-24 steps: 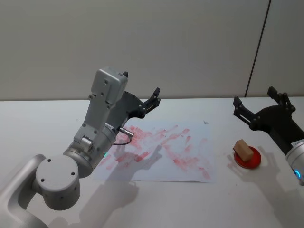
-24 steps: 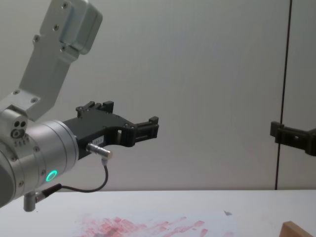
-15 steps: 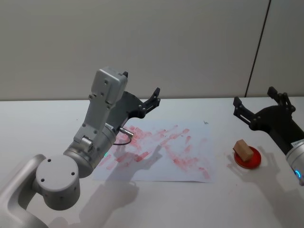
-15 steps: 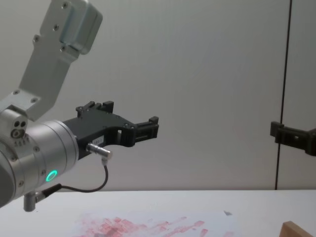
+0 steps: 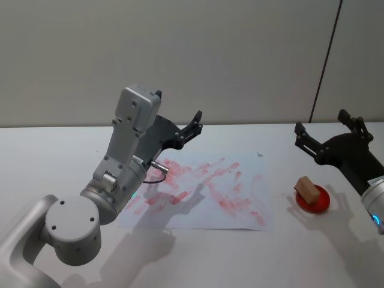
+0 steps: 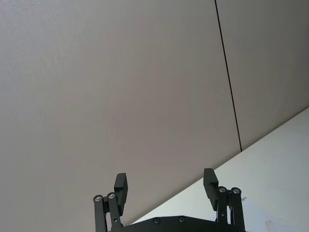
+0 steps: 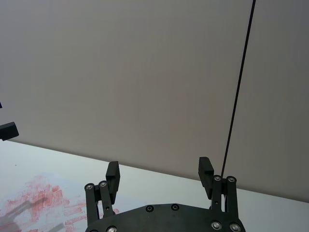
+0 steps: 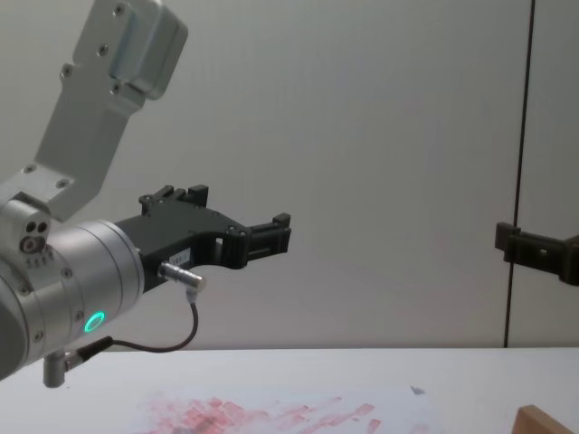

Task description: Use the one hand to pick up the stamp and affix it onto the A4 paper.

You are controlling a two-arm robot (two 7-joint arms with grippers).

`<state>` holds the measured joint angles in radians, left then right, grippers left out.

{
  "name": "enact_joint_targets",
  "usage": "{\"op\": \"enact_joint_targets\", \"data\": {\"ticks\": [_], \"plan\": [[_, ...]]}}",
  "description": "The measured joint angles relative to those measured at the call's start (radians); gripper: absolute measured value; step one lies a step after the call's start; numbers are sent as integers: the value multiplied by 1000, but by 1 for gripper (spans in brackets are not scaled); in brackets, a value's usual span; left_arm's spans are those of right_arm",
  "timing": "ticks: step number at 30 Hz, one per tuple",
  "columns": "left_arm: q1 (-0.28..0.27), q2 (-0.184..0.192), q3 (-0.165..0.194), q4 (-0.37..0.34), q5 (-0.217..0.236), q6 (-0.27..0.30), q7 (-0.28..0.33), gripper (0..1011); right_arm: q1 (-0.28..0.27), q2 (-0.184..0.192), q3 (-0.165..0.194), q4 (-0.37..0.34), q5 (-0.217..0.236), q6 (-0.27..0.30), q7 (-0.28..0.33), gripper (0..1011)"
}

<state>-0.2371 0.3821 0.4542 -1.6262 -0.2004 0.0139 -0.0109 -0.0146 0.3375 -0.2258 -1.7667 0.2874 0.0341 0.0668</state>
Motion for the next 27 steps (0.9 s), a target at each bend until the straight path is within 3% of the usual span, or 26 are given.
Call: {"op": "enact_joint_targets", "data": {"ticks": [18, 27], "plan": [[0, 0, 0, 0, 0, 0, 0, 1001, -6, 10, 8, -1, 4, 0, 0, 1001], [0, 0, 0, 0, 0, 0, 0, 1001, -79, 86, 58, -40, 64, 14, -7, 1001]]}}
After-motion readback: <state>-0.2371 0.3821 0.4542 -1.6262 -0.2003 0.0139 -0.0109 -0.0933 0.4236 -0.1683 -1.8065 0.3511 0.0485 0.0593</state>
